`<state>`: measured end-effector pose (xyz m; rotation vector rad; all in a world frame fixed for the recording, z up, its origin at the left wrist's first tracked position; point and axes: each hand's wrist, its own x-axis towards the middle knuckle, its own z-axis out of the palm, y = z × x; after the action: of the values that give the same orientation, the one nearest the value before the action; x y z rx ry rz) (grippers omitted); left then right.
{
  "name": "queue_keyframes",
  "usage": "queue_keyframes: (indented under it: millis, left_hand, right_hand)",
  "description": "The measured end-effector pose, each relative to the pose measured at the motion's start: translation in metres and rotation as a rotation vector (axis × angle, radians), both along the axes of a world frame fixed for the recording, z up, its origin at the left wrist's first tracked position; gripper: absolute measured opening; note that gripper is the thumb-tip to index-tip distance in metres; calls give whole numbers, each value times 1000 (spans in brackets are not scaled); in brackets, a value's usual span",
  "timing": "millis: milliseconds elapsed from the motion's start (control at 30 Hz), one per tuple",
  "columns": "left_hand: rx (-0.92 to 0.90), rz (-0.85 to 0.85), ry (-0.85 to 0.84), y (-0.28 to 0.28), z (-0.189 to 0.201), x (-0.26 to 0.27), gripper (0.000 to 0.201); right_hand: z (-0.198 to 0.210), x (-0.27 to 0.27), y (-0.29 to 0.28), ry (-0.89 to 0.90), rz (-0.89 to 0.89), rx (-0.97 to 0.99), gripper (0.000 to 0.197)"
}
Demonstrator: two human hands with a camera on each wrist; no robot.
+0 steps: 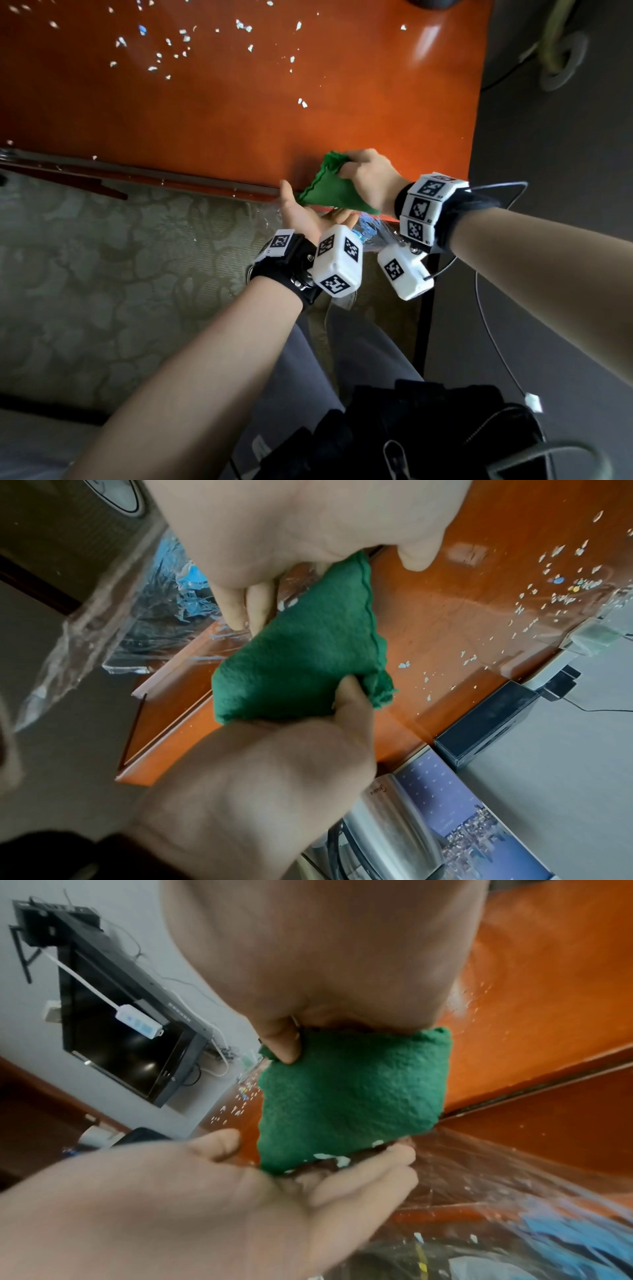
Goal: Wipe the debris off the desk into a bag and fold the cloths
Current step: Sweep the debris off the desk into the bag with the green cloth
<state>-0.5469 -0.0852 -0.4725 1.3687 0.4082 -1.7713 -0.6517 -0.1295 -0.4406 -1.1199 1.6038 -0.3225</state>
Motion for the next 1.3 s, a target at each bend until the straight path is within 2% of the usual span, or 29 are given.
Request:
queue_keyframes:
  millis: [133,233,433,533,600,700,800,900,1067,1300]
  left_hand:
    - [14,-60,-15,-2,2,6,63]
    - [2,-57,-7,-2,6,6,73]
    - [20,-25,-23,-12,11,19,80]
    - [53,-3,-5,-19,12,31,79]
    - [75,5,24,-23,13,37,76]
    - [87,25,53,-24,13,40,75]
    - [82,17,51,-22,12,38,76]
    - [85,0,33,-21,12,37,75]
    - [77,5,36,-20,16,34,58]
    - [51,4,3,-15,13,29,73]
  right_hand:
    - [7,-8,-15,8,-224,-57,35]
    - [15,-12,-28,29,-347,-83,48]
    - [24,-13,-63,34,-517,-201,40]
    - [30,-5,-83,92,-516,-290,39]
    - [33,3,-97,146,-468,-338,34]
    - [33,16,-112,247,-279,-358,18]
    - [26,30,-115,299,-53,-299,33]
    - [22,41,-106,355,128,-276,39]
    - [19,45,-74,308,187,-256,39]
    - [13,32,-16,255,337,-171,38]
